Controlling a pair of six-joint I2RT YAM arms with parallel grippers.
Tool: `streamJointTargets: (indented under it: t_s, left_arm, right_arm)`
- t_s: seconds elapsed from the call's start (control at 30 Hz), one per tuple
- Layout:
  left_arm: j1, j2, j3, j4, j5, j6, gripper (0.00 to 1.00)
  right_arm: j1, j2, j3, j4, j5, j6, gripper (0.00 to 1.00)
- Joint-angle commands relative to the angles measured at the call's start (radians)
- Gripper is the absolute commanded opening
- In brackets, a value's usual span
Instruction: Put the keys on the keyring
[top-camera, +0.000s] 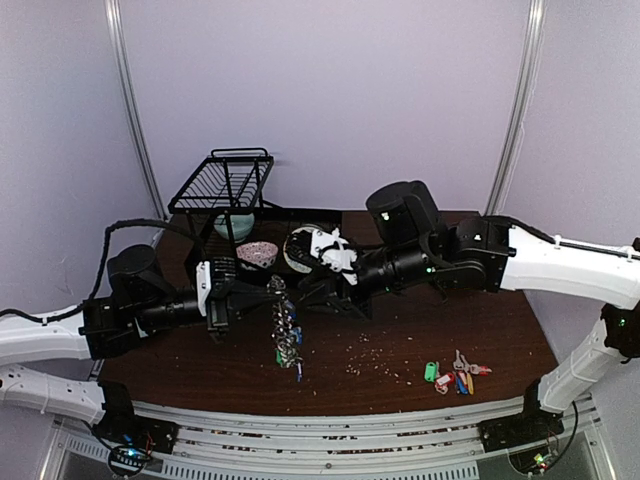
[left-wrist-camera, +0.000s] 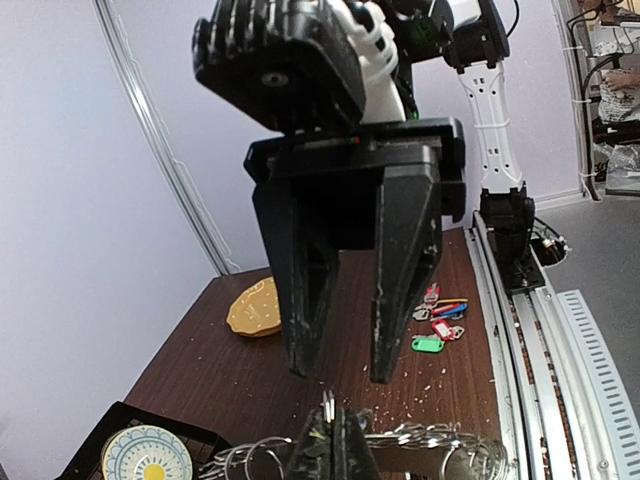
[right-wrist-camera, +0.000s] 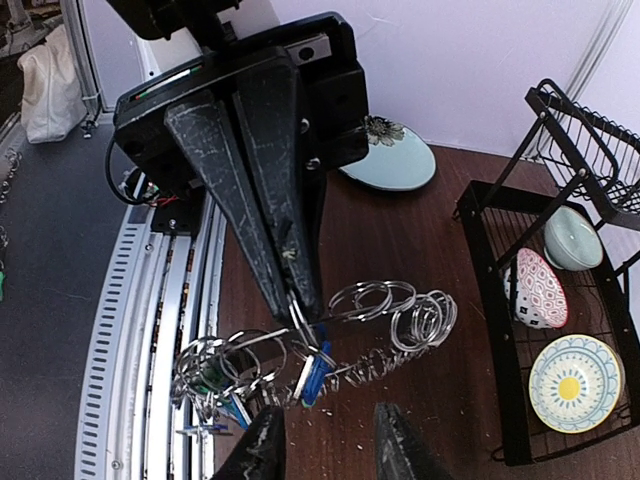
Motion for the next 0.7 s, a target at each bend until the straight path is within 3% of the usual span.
streamJointTargets:
  t_s: [0.0,0.3,0.57,0.67]
  left_arm:
    - [0.003,-0.023,-0.002,0.123,0.033,-0.005,0.00]
    - [0.003,-0.031,-0.005,0.121,0.044,-0.001,0.00]
    - [0.003,-0.040,-0.007,0.125,0.048,-0.001,0.00]
    - [0.003,-0.039,-0.011,0.135,0.052,-0.001,0.00]
  right_arm:
    - [-0.021,-0.006,-0.034,0.171,-0.128,0.054,0.31]
    - [-0.031,0.029,-0.018,0.175,-0.156,0.050,0.22]
    - [-0.033,0.056,0.001,0.134,-0.168,0.033,0.21]
    - [-0.032,0.070,0.002,0.132,-0.205,0.039,0.14]
